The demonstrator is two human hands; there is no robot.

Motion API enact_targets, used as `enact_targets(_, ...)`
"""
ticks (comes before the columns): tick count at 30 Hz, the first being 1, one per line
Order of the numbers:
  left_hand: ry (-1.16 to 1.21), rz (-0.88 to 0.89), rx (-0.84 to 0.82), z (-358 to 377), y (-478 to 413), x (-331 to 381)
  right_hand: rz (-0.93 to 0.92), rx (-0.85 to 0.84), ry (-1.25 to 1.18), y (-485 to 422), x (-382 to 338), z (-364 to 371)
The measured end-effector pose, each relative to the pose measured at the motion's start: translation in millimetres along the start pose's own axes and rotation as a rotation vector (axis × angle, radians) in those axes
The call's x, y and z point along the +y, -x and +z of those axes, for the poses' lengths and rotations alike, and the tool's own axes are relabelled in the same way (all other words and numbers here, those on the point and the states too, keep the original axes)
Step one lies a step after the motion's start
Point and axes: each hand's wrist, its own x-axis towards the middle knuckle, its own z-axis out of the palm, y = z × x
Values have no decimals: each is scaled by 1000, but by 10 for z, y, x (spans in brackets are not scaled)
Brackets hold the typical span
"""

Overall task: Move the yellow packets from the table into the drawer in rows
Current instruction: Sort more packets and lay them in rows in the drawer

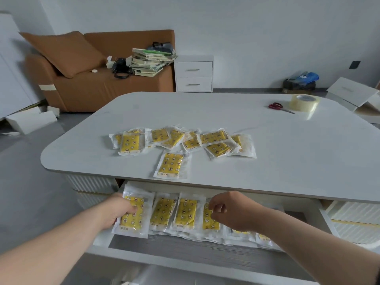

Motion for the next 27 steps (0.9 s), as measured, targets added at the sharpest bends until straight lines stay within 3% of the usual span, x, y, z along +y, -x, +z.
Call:
enact_targets(3, -37, 0, 58, -2, -88, 4, 4, -4, 9, -21, 5, 14)
enact_targets(15, -124, -67, 17, 125, -379, 70, 46, -62, 20, -24, 39, 93)
enact_targets(21, -480, 10, 179, 222, -320, 111, 50, -78, 30, 2, 40, 100)
enact_targets(27, -644, 170, 234, 241, -319, 26, 43, -93, 51, 20, 25, 80)
